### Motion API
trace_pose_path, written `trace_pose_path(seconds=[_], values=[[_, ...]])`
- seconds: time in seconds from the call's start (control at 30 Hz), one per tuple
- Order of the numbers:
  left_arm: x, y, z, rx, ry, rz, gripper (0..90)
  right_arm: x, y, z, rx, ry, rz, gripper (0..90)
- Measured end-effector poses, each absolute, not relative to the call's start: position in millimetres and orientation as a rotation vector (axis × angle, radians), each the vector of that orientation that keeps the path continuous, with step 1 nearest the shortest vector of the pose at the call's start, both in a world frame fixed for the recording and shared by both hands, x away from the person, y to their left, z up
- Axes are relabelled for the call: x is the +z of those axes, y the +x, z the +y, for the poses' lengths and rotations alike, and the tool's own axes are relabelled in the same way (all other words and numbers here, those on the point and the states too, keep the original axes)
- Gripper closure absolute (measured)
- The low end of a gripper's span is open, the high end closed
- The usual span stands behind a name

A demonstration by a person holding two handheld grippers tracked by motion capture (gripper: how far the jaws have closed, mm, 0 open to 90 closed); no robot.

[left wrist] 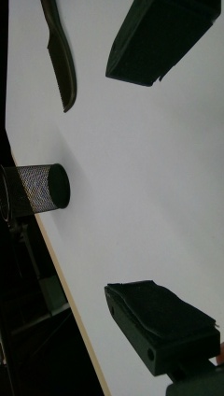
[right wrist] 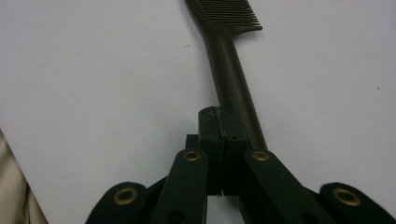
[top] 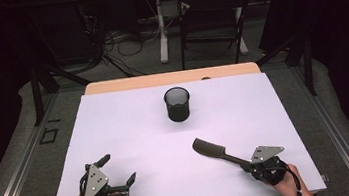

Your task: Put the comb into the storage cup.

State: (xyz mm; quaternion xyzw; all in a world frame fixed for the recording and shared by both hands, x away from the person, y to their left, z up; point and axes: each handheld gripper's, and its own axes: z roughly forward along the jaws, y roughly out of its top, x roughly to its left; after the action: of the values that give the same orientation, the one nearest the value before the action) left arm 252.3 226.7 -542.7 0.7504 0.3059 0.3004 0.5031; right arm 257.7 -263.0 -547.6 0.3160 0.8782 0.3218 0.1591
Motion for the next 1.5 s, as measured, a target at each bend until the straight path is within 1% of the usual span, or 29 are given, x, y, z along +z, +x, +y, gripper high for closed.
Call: trace_pose_path(seconds=[1.3,1.5], values=[[-541.9,252.4,226.4,0.738,1.812,0.739,0.1,-546.1,264.8,-270.3,0.888,0.961,2.440,90.0],[-542.2,253.6,226.9,0.733,1.814,0.744,0.1,-546.2,264.3,-271.7,0.897,0.987,2.442,84.3]])
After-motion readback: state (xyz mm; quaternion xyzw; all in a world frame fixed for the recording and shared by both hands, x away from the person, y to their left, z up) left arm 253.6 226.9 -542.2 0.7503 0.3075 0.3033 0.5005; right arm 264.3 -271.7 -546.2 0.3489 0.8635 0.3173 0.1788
